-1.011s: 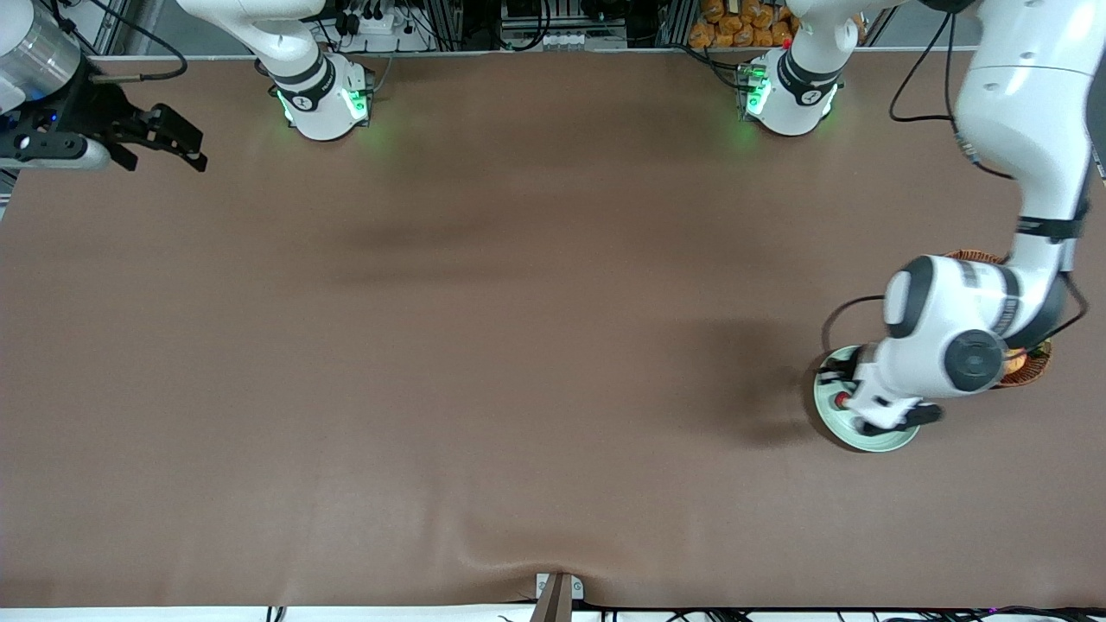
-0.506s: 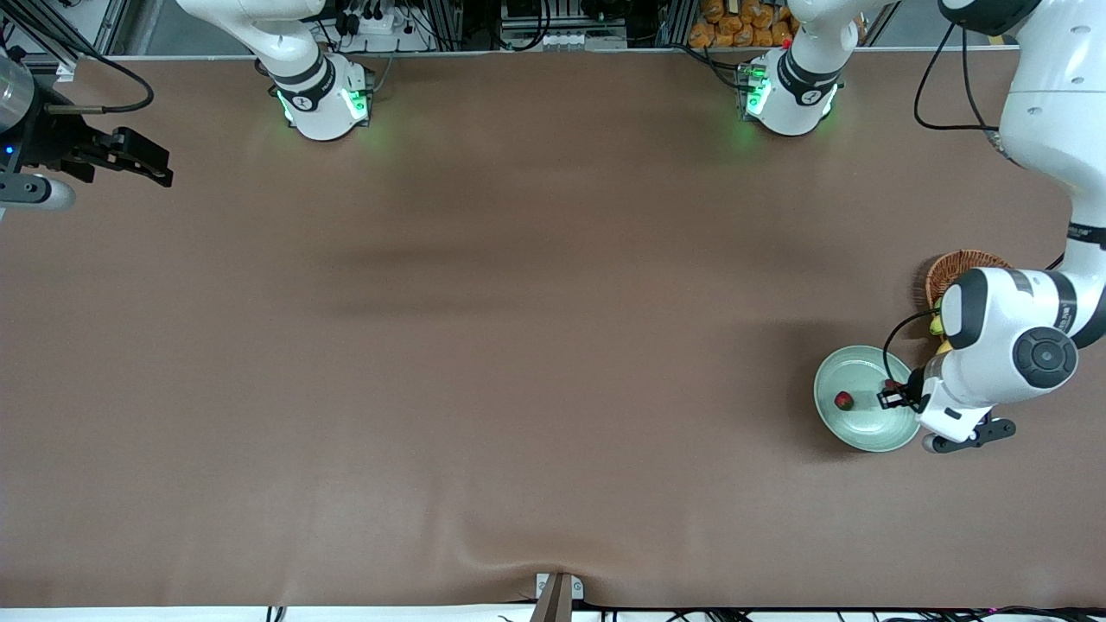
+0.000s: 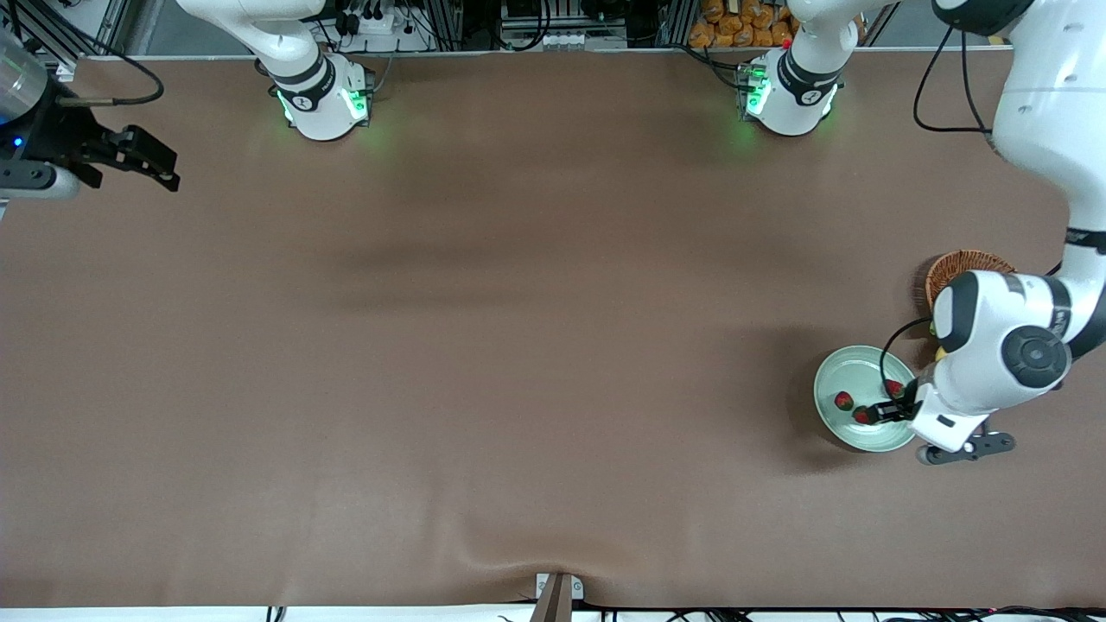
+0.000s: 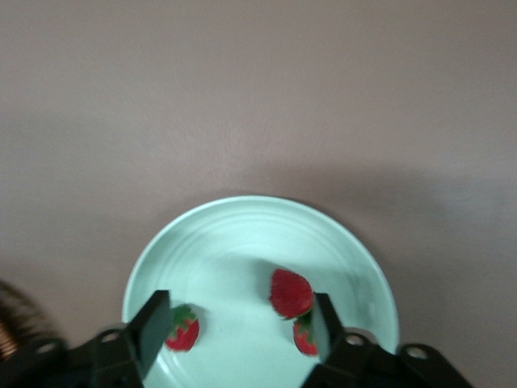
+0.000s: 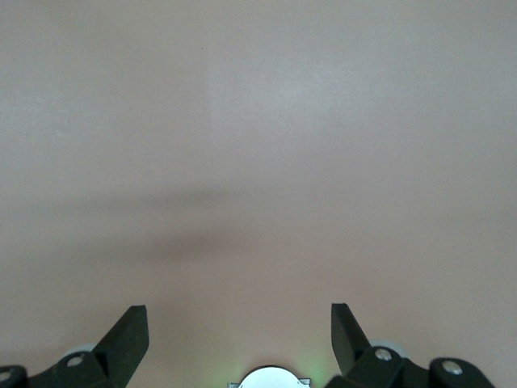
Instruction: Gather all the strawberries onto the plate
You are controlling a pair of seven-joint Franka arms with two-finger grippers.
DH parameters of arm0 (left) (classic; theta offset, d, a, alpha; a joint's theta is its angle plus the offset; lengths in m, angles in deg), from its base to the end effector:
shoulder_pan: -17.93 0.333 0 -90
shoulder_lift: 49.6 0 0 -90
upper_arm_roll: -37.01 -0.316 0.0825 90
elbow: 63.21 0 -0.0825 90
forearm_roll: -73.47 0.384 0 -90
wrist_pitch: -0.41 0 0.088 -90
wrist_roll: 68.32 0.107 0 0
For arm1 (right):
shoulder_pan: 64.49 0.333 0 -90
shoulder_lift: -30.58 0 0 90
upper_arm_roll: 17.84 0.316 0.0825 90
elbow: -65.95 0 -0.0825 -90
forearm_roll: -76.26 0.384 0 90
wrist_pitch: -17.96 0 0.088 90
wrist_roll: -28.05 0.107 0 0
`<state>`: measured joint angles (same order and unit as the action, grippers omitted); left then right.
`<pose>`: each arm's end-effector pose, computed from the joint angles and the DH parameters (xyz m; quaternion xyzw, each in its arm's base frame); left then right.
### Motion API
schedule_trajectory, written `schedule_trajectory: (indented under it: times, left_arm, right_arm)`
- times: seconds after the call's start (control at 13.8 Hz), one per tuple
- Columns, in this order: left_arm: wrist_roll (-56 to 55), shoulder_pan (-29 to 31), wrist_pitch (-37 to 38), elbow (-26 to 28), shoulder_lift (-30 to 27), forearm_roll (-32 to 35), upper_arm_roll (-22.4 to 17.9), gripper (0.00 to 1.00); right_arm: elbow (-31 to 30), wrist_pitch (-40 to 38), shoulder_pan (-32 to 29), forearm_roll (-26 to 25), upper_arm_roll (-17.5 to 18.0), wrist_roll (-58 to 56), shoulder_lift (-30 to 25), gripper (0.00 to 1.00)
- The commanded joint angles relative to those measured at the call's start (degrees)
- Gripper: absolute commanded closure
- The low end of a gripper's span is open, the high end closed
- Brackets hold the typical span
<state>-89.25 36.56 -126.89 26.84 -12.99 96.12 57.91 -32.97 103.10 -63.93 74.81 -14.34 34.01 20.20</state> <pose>0.7039 0.0230 0.2913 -0.9946 -0.0831 -0.0419 0.0466 0.4864 0.0345 0.6388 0.9992 -0.0179 -0.0281 0.0207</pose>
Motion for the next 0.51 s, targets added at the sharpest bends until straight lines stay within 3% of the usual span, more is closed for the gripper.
schedule_trajectory:
  times: [0.0,0.29,0.43]
  left_arm:
    - [0.1,0.53,8.1,2.23,-9.25,-0.06,4.05,0.0]
    - [2.64,0.97,18.39,3.63,-19.27,-7.34,7.31,0.0]
    - [8.25,-0.25,21.21,6.0,-25.94,-14.18,4.44,0.0]
  right_arm:
    - [-0.33,1.61,-0.48,0.48,0.19,-0.68,-1.14,0.0]
    - [9.51,0.82,-0.92,-0.22,-0.16,-0.77,6.24,0.0]
    - [14.61,-0.93,-1.0,-0.22,-0.33,-0.86,10.28,0.0]
